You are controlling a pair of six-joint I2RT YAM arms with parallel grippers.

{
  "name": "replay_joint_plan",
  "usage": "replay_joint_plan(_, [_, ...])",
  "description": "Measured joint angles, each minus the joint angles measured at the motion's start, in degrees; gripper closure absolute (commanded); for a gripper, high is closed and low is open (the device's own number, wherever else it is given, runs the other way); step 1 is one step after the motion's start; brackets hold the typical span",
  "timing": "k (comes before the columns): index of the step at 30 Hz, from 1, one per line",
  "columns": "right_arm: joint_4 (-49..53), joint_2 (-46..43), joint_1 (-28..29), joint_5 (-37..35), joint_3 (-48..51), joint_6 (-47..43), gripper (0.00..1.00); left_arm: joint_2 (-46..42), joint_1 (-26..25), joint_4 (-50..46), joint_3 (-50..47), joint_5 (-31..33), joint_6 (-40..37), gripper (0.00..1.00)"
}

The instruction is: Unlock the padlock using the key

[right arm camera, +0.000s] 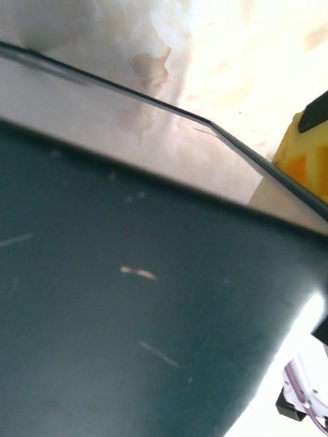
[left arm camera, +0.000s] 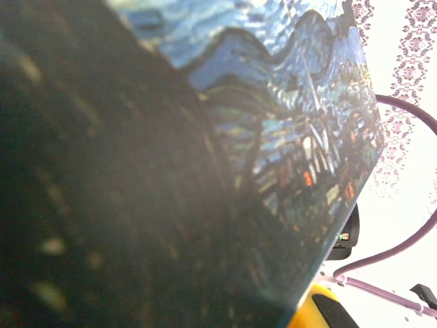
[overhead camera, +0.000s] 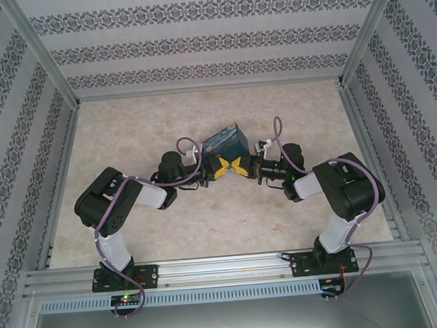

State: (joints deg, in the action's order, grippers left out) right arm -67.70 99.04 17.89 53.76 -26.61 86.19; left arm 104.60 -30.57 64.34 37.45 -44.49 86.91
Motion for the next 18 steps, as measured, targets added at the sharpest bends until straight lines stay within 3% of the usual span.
replay_joint_plan(3, [1.11,0.0,0.0,-0.46,0.22,-0.92,0.92,-0.79,-0.09,-2.84,0.0,0.68,-2.67,1.0])
replay_joint_plan(10, [3.06,-0.59,0.24,-3.65,3.13,-2.82,0.58,-1.27,-0.81,-10.88,2.03,0.11,-9.88,1.0])
replay_joint_plan(18, [4.37,-5.95,-0.94,-6.97,9.4,-5.84,0.41,-1.22,-1.36,-21.31,2.97,-2.45,-18.73,1.0])
